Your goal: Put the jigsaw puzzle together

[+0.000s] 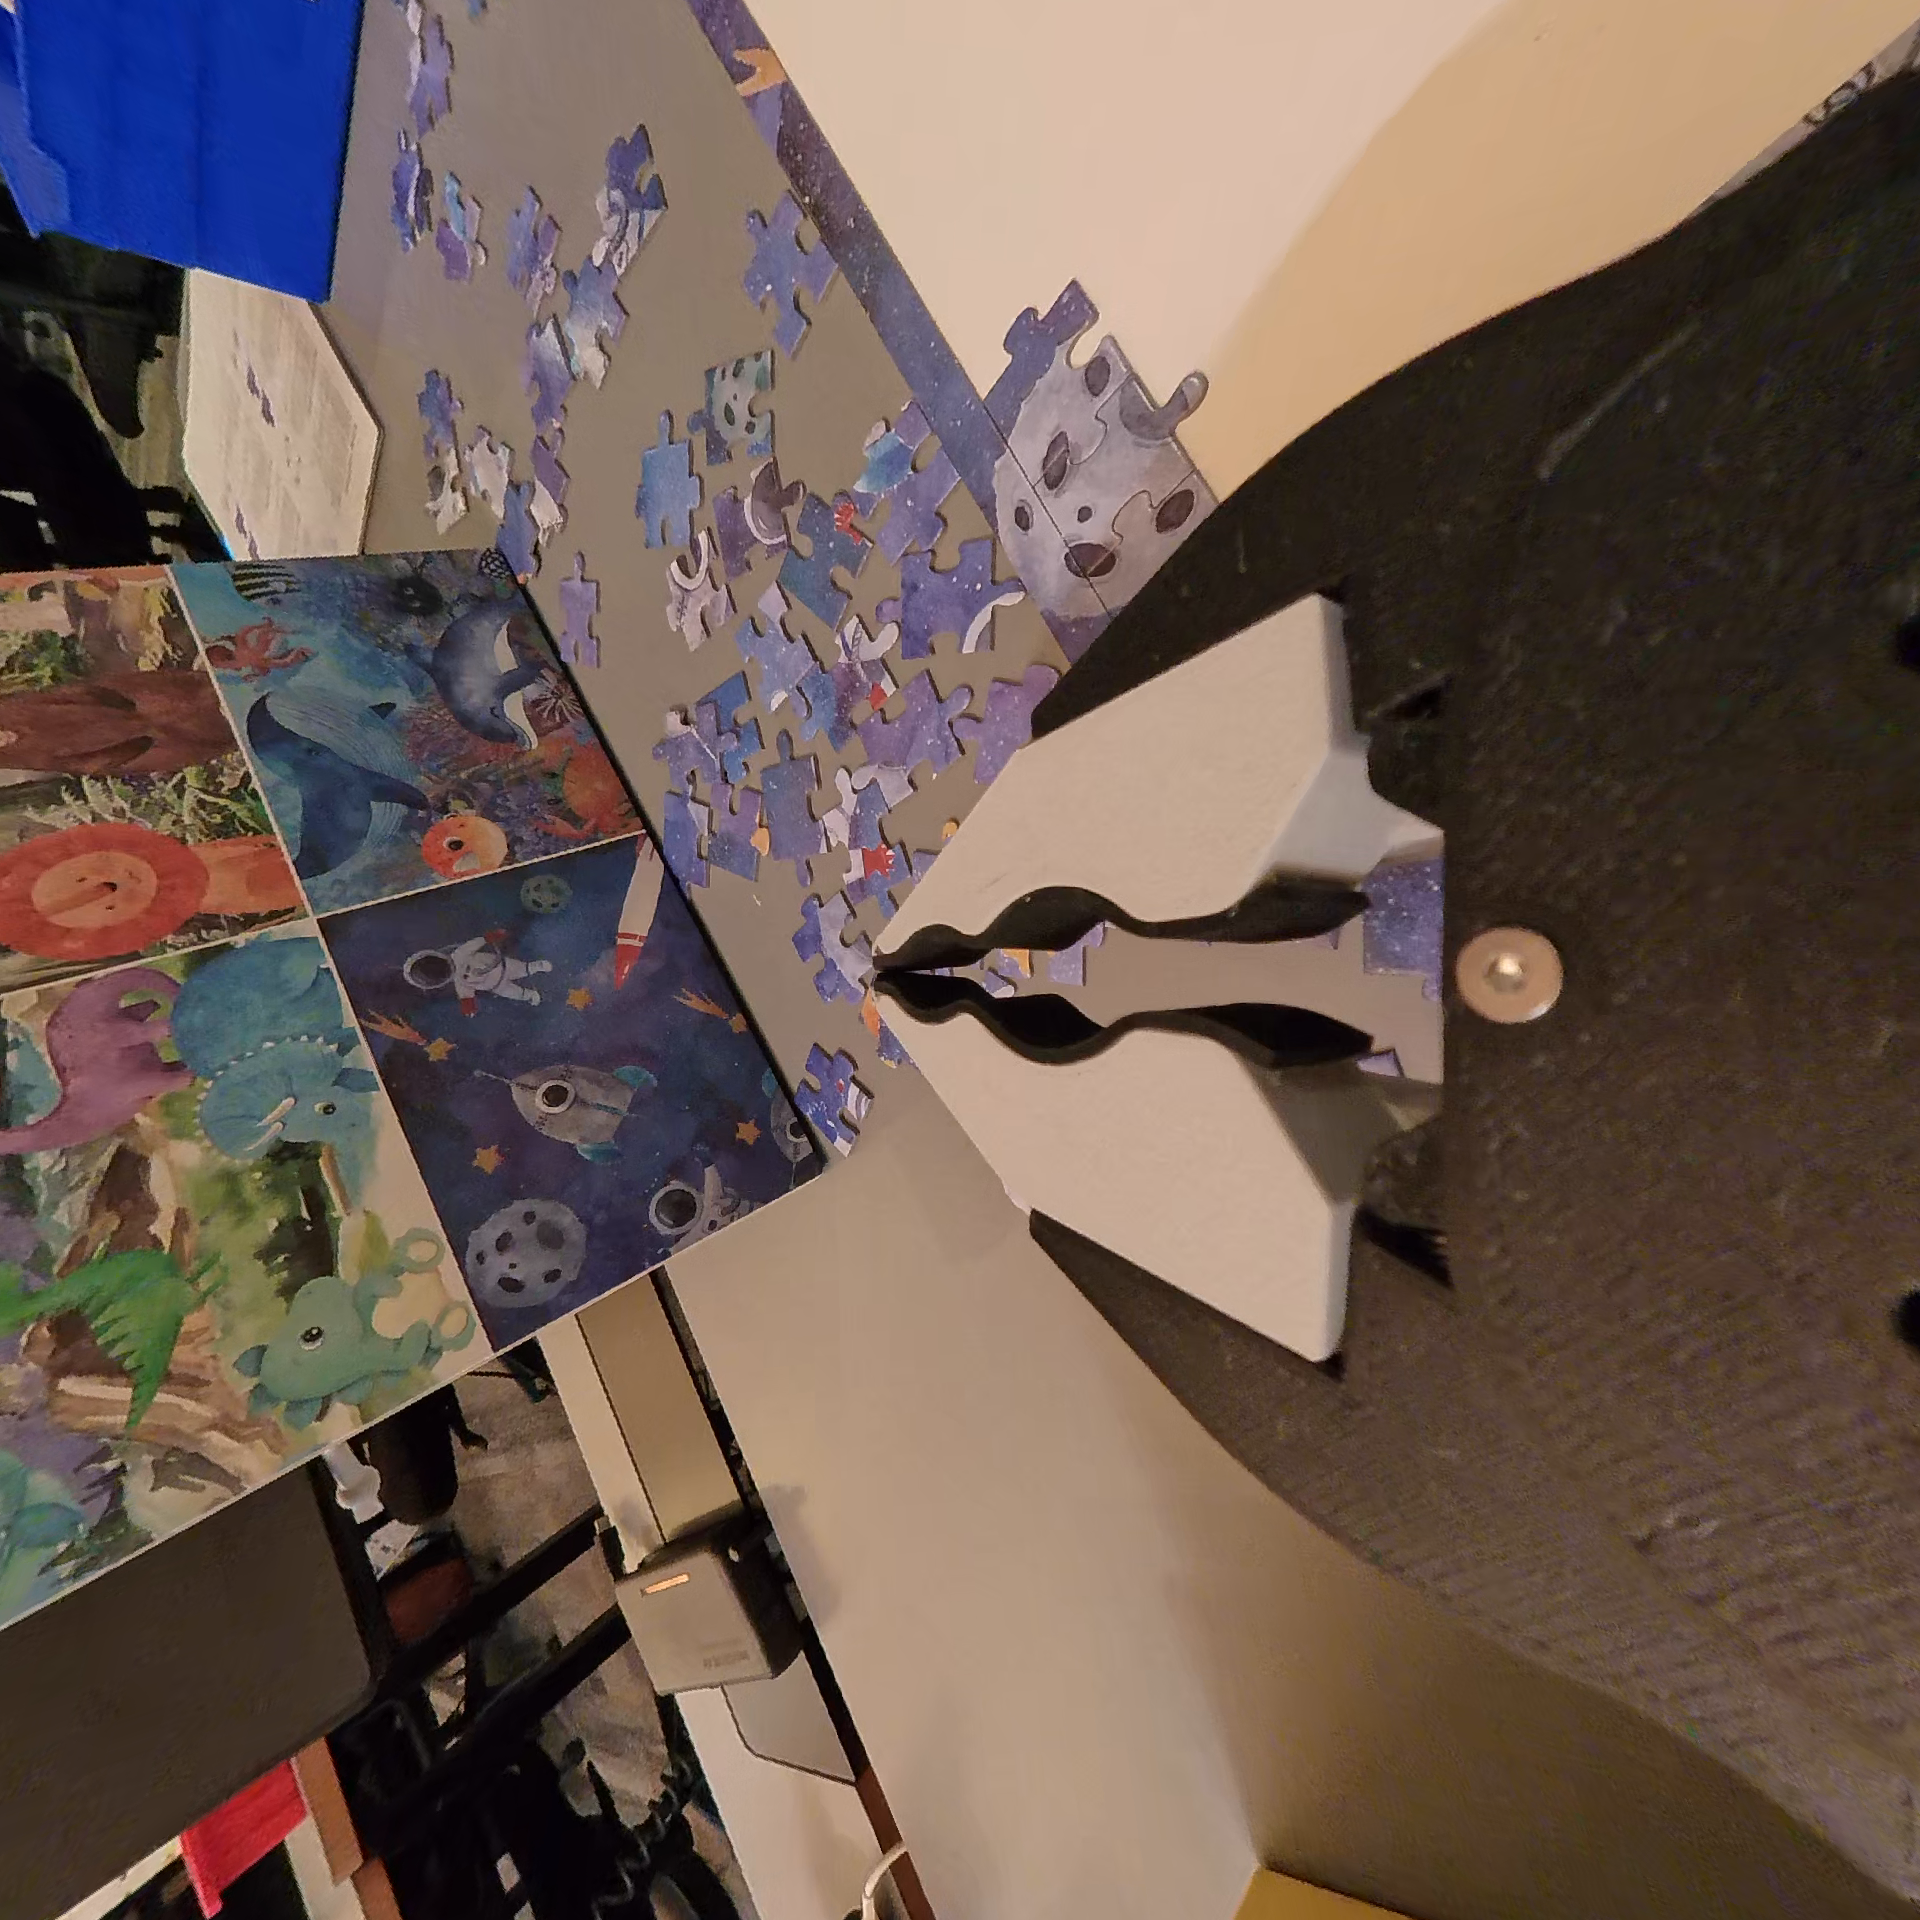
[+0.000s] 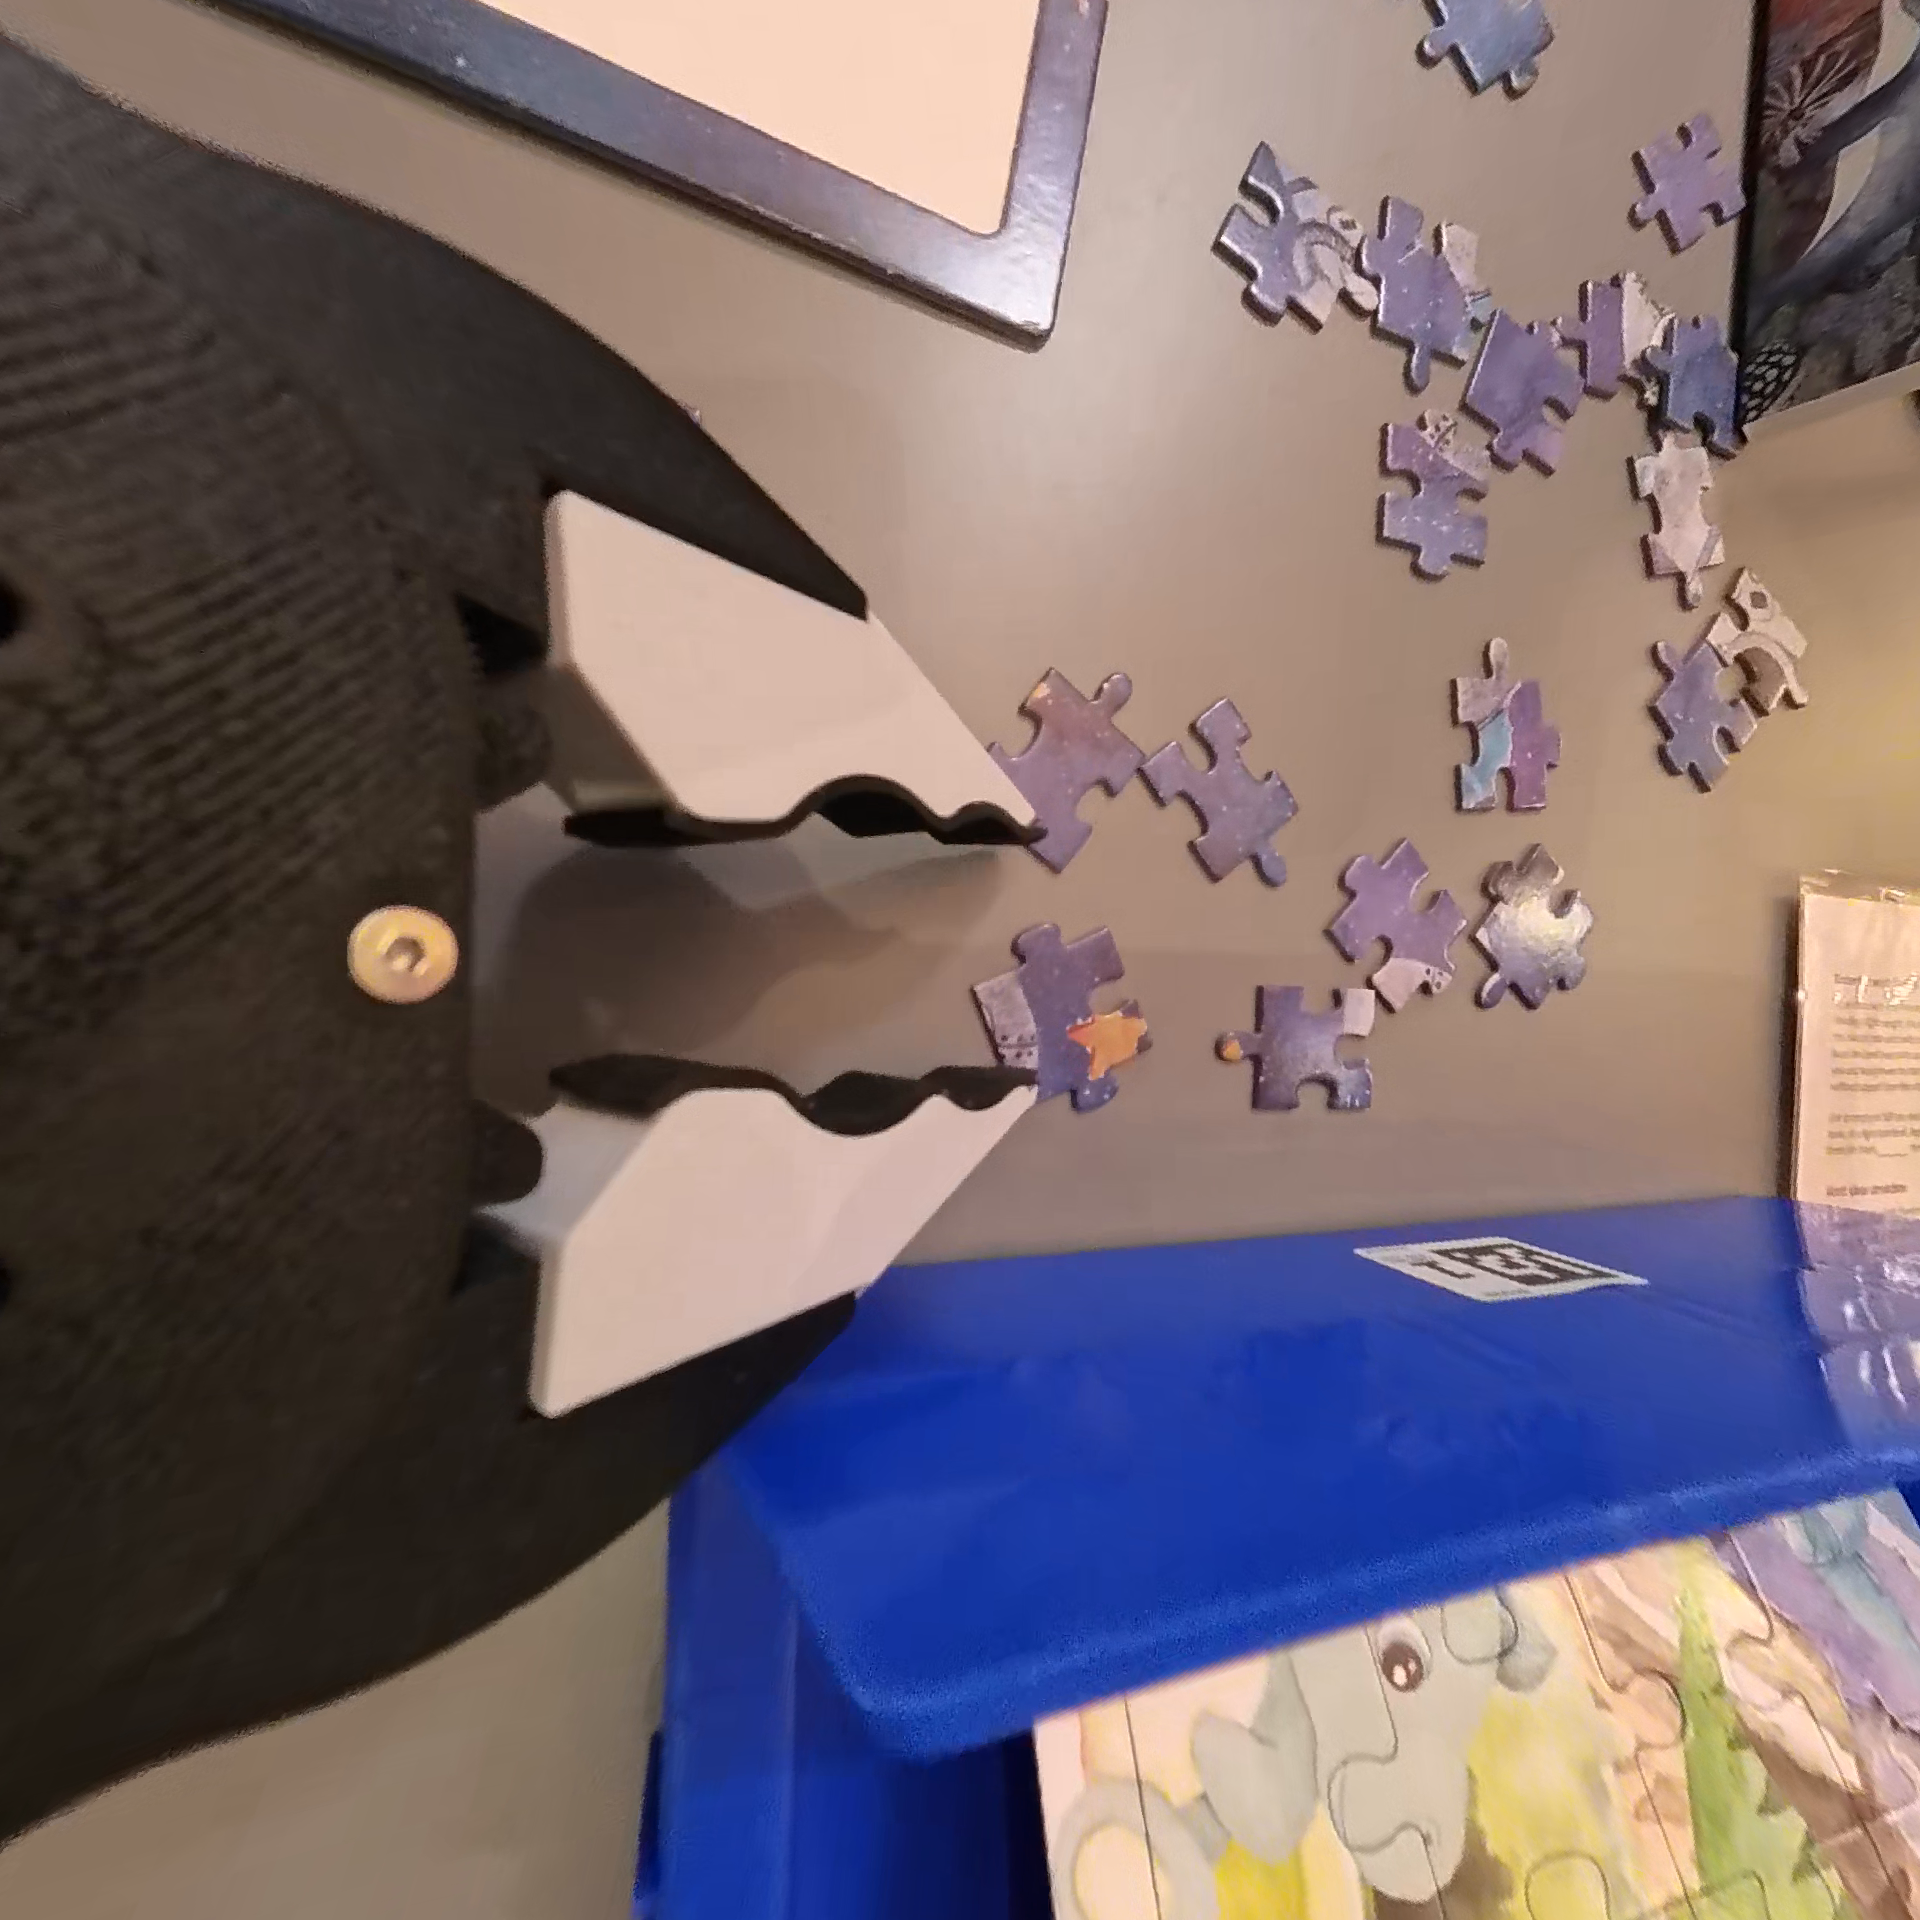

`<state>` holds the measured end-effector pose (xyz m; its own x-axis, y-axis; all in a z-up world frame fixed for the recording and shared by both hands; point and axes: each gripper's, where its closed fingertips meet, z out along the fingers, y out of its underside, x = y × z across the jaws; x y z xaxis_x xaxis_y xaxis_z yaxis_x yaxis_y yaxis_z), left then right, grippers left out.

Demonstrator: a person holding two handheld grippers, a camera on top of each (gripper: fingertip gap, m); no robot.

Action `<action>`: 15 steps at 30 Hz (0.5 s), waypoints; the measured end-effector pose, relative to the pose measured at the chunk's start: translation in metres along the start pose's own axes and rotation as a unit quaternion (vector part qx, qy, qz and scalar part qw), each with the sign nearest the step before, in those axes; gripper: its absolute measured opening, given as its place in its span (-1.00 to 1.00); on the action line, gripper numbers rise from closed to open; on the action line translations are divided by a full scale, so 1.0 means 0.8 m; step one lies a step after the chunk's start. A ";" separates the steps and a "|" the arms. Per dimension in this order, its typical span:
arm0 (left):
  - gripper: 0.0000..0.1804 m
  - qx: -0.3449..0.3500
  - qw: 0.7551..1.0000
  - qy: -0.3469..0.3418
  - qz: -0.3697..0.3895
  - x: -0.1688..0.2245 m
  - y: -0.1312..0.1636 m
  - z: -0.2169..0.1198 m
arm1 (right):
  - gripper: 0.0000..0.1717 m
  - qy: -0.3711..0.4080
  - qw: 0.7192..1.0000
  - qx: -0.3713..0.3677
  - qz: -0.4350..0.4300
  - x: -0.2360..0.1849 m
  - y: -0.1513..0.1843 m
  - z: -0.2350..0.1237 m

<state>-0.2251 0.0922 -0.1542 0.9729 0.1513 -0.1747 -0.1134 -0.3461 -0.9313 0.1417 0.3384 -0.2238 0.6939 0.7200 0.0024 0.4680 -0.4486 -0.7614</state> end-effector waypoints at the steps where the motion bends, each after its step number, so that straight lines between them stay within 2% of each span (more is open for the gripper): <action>1: -1.00 0.000 1.000 0.000 0.000 0.000 0.000 0.000 | -0.50 0.002 1.000 -0.005 -0.002 0.000 0.002 0.002; 12: -1.00 0.000 1.000 0.001 0.001 0.001 0.000 0.000 | -0.52 -0.030 0.999 -0.009 -0.027 -0.021 0.002 0.005; 15: -1.00 0.001 1.000 0.000 0.000 0.001 -0.001 0.000 | -0.55 -0.011 0.999 -0.005 -0.038 -0.015 -0.001 0.002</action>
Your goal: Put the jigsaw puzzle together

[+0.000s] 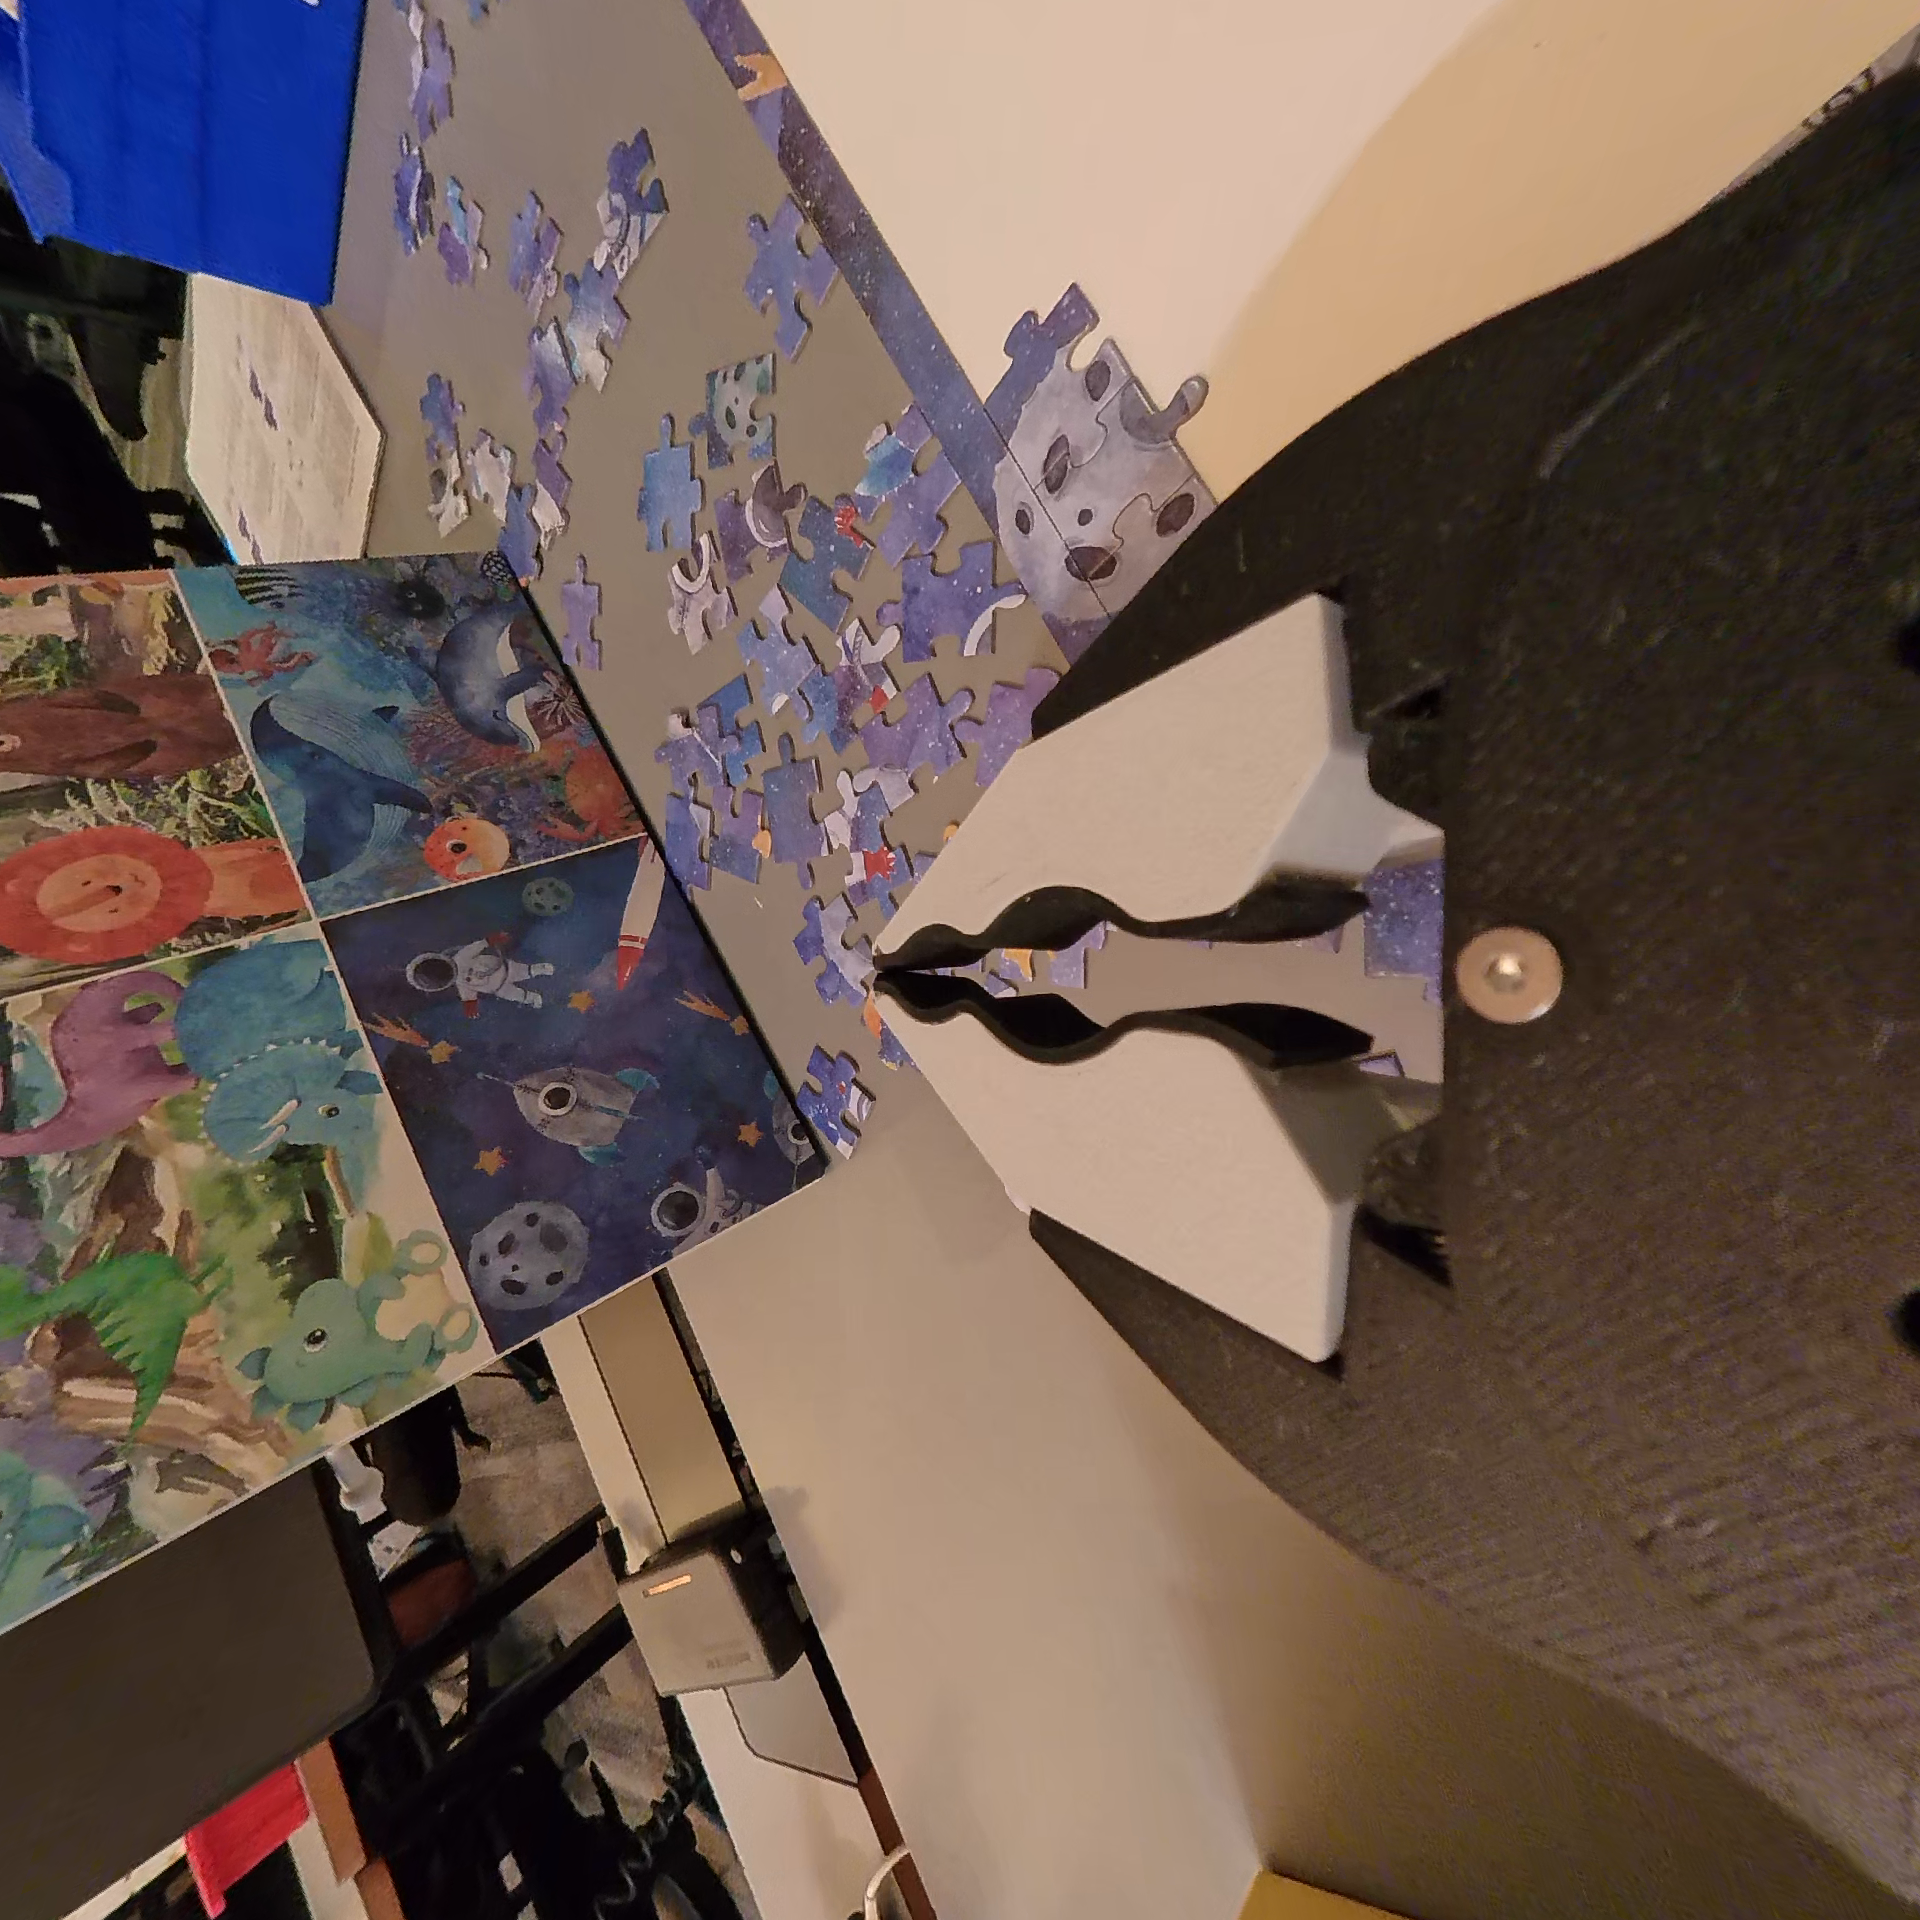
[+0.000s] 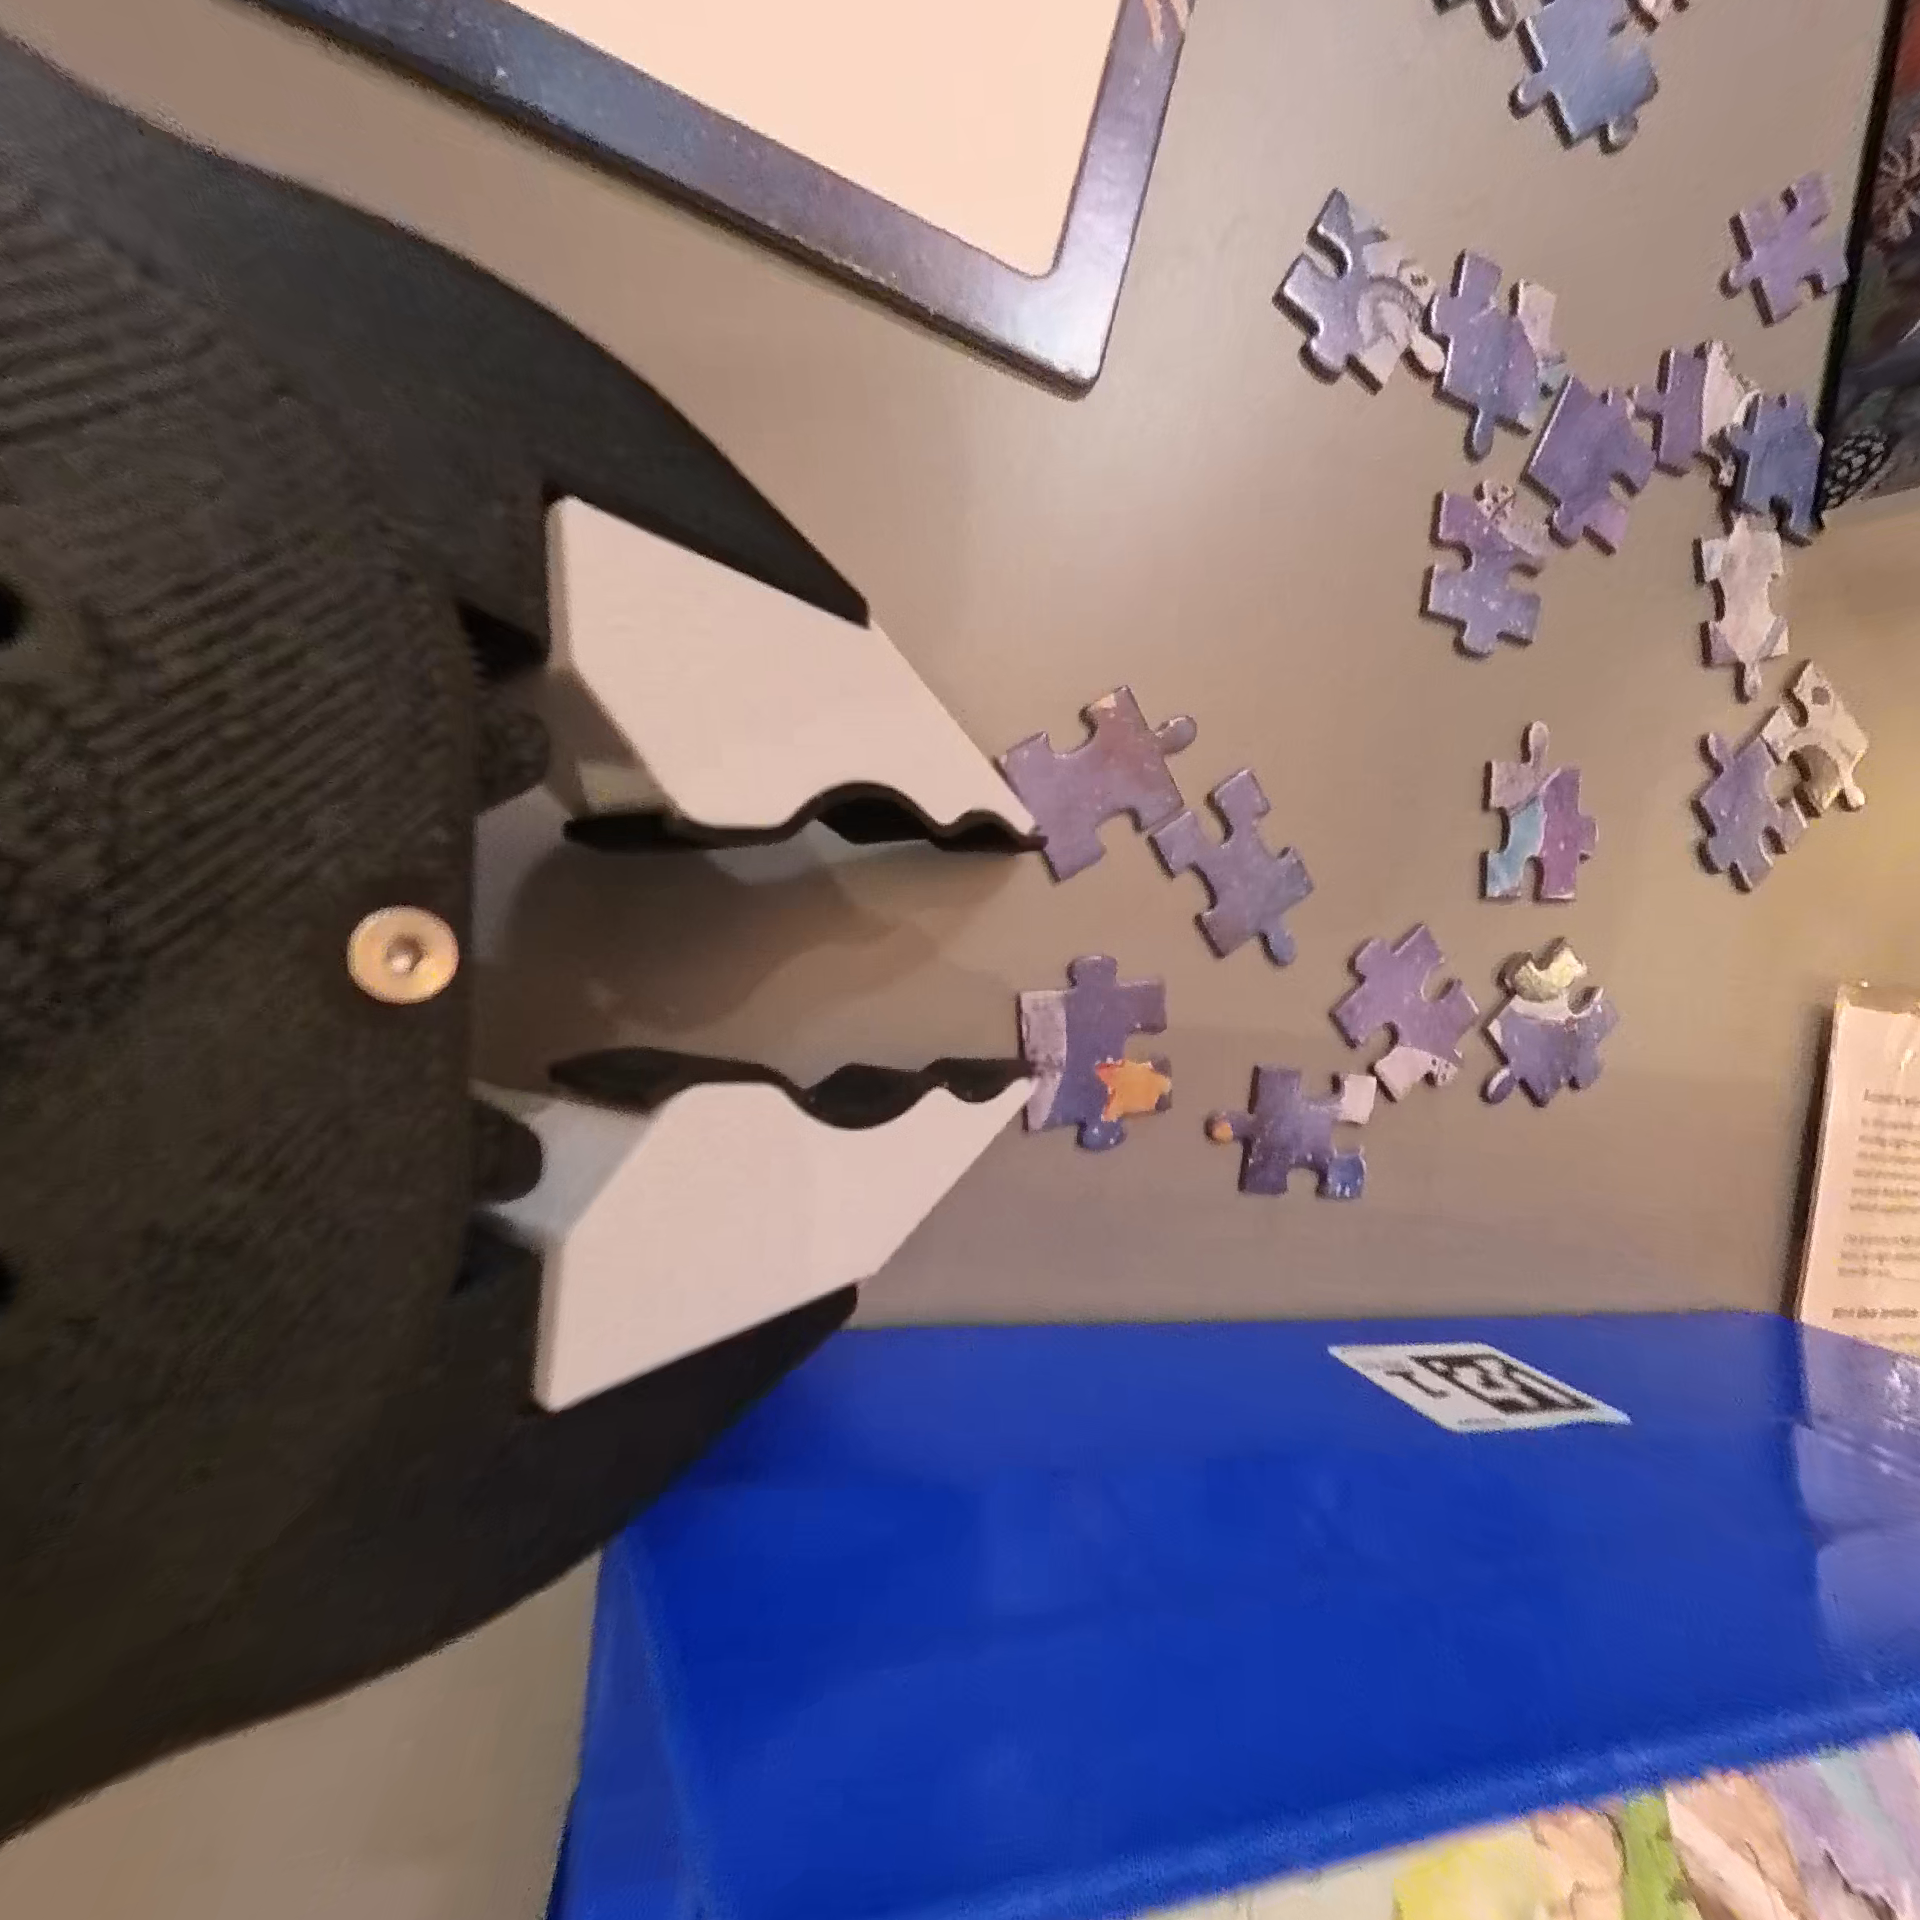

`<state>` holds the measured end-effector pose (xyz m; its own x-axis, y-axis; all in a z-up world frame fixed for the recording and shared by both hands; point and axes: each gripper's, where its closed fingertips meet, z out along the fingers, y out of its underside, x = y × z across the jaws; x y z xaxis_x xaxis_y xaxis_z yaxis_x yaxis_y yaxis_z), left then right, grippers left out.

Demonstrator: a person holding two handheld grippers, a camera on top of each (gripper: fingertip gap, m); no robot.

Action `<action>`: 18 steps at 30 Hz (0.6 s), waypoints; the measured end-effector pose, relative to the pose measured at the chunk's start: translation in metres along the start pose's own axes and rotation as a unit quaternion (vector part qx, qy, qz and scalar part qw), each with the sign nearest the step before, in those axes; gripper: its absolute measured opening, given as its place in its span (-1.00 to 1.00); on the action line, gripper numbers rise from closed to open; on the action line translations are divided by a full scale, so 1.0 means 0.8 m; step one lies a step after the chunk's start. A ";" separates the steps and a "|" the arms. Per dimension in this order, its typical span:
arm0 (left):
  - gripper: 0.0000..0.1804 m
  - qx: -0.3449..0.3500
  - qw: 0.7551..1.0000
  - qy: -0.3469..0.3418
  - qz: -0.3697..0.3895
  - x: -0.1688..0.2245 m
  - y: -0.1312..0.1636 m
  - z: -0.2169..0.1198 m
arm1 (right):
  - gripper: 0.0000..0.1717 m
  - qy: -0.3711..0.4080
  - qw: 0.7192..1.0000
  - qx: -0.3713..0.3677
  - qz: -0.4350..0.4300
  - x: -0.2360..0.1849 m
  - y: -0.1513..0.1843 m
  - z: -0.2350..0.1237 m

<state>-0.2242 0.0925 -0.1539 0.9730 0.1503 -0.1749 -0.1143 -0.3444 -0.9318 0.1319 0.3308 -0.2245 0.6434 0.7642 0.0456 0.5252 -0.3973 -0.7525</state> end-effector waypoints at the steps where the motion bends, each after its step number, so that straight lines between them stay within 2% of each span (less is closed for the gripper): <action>1: -1.00 0.000 1.000 0.000 0.000 0.000 0.000 0.000 | -0.55 0.005 1.000 0.005 -0.001 0.002 -0.002 -0.002; 4: -1.00 0.000 1.000 0.000 0.000 0.000 0.000 0.000 | -0.48 0.001 1.000 0.028 -0.004 0.000 -0.012 -0.004; 6: -1.00 -0.001 1.000 0.001 0.001 0.001 0.000 0.000 | -0.36 0.009 0.999 0.039 -0.022 0.000 -0.017 -0.002; 10: -1.00 0.001 1.000 0.002 0.001 0.002 -0.001 0.000 | -0.22 0.020 0.999 0.015 -0.040 0.003 -0.011 0.008; 18: -1.00 0.005 1.000 0.002 -0.001 0.002 -0.002 -0.001 | -0.18 -0.010 1.000 0.001 0.009 0.004 -0.006 0.010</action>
<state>-0.2226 0.0926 -0.1522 0.9742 0.1465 -0.1716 -0.1142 -0.3356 -0.9350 0.1268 0.3389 -0.2261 0.6418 0.7666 0.0194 0.5123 -0.4098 -0.7547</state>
